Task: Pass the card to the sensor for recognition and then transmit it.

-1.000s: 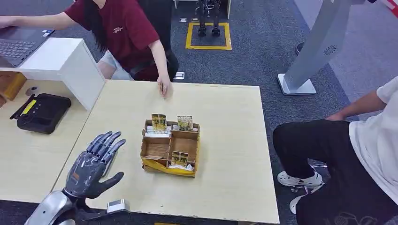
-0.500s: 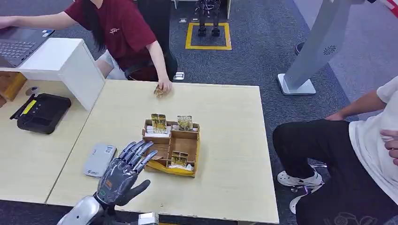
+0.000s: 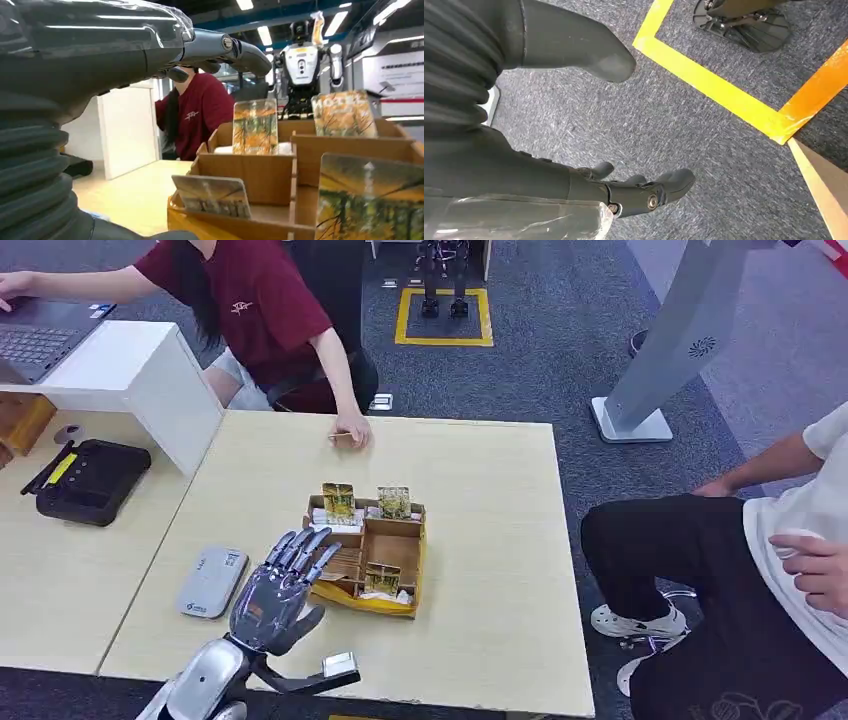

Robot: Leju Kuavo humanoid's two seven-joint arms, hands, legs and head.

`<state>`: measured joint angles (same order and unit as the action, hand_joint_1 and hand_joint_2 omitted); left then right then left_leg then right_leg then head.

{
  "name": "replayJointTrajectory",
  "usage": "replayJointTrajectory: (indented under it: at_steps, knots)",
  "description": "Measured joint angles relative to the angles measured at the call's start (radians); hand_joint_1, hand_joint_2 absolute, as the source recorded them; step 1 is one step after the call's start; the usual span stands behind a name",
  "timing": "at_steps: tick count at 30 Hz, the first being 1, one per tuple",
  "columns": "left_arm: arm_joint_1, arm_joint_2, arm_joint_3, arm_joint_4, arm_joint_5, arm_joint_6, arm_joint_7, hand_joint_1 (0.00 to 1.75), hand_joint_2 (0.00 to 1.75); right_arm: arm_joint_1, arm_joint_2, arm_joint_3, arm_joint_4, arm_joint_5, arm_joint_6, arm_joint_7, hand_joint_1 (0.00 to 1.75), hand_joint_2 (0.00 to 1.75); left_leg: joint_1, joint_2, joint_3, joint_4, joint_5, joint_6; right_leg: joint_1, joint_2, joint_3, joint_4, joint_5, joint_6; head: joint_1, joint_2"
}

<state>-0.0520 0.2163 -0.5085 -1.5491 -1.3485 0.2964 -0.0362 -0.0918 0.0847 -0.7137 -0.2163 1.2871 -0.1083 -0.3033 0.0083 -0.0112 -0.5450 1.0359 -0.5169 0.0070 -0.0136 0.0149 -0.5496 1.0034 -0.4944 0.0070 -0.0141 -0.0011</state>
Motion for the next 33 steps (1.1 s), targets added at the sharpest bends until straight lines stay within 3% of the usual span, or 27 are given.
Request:
replayJointTrajectory:
  at_steps: [22,33]
  knots:
    - [-0.025,-0.018,0.011,0.065,0.026,-0.004,0.003,0.00,1.75,0.004,0.000,0.000,0.000,-0.004,-0.003,-0.001,0.00,1.75,0.000,0.000,0.000,0.000,0.000,0.000,0.000,0.000,0.000,0.000,0.000,0.000,0.000,0.000]
    - [-0.038,-0.019,0.021,0.076,0.062,-0.046,-0.007,0.00,1.75,0.007,0.000,0.000,0.000,-0.009,-0.004,-0.003,0.00,1.75,0.000,0.000,0.000,0.000,0.000,0.000,0.000,0.000,0.000,0.000,0.000,0.000,0.000,0.000]
